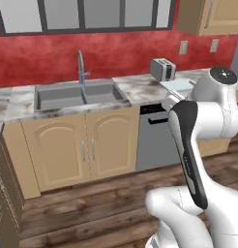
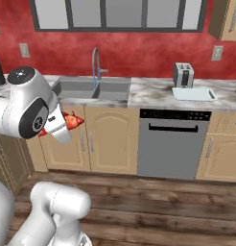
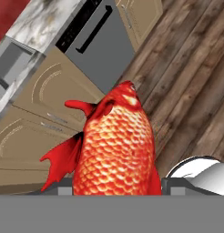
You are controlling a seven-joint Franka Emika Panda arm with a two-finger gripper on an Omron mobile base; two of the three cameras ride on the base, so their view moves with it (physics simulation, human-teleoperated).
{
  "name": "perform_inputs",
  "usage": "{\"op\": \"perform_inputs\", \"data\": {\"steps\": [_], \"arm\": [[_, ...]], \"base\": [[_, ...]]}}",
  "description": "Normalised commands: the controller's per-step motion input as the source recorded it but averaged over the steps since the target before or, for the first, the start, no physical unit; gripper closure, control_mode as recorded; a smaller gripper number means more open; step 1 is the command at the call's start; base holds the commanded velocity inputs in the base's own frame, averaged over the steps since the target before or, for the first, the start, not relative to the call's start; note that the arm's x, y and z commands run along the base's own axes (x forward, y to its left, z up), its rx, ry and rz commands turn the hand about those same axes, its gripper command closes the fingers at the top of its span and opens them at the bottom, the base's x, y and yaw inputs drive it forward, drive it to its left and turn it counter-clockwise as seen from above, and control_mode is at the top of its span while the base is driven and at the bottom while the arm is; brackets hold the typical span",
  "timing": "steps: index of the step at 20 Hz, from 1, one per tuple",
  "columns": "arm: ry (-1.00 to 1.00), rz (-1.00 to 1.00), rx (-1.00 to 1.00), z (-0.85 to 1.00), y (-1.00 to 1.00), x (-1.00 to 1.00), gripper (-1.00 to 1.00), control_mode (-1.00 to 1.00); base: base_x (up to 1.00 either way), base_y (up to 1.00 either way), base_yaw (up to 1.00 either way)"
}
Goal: Take the fish out of the fridge, briefly rinse it in the sink, and place it on the tray next to the sink.
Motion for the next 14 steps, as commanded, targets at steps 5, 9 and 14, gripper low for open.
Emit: {"op": "perform_inputs", "data": {"steps": [5,9,14], "arm": [[0.00,0.00,0.00,0.00,0.00,0.00,1.00,1.00],[0.00,0.00,0.00,0.00,0.00,0.00,1.00,1.00],[0.00,0.00,0.00,0.00,0.00,0.00,1.00,1.00]], "base": [[1.00,0.00,0.08],[1.00,0.00,0.05],[1.00,0.00,0.03]]}}
